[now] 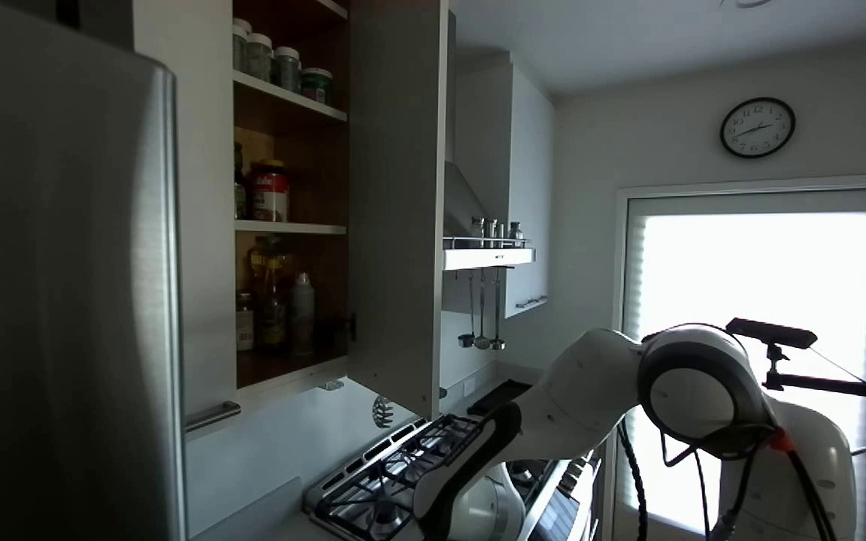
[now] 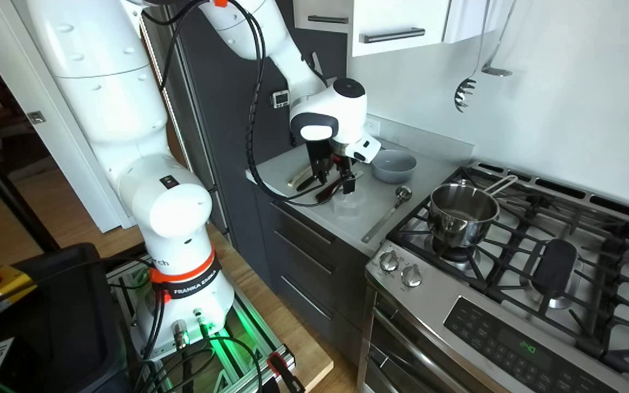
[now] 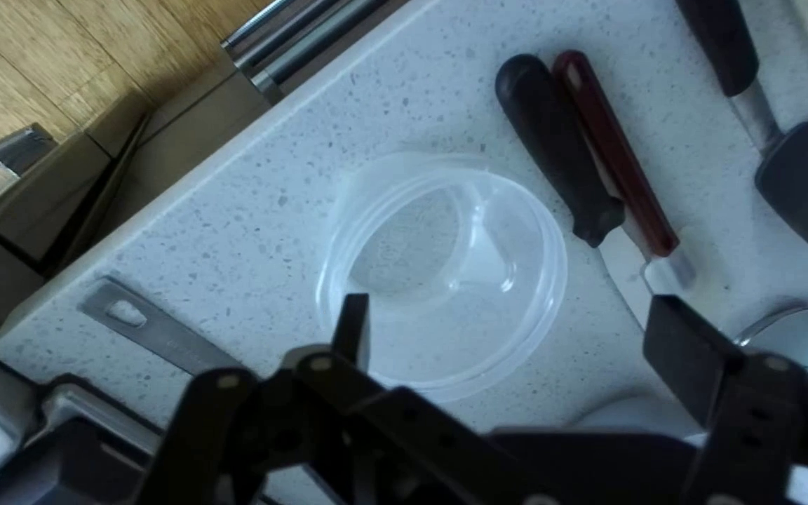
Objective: Open the top right cabinet door, then put the cup in the cabinet
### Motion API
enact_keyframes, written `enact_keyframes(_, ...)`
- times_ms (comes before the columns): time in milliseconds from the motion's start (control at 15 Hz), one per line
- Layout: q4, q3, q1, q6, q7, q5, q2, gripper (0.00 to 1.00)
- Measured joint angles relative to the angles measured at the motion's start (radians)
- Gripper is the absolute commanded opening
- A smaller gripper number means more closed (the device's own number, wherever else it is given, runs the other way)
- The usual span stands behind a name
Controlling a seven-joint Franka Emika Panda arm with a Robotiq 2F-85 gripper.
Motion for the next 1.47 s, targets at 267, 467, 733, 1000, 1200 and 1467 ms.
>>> enact_keyframes(267,0.016,0.0,0.007,0.0,-0.024,0.027,0.01,1.0)
enact_keyframes(467,0.017,0.0,0.007,0.0,-0.026,0.027,0.01,1.0)
enact_keyframes(733,0.012,0.009,-0.012,0.048,0.069,-0.093,0.029,1.0)
enact_keyframes(1000,0.003,0.015,-0.042,0.128,0.234,-0.304,0.086,1.0)
enact_keyframes(1200,0.004,0.014,-0.054,0.136,0.348,-0.413,0.118,1.0)
enact_keyframes(1467,0.005,0.014,-0.056,0.136,0.471,-0.477,0.145,0.74)
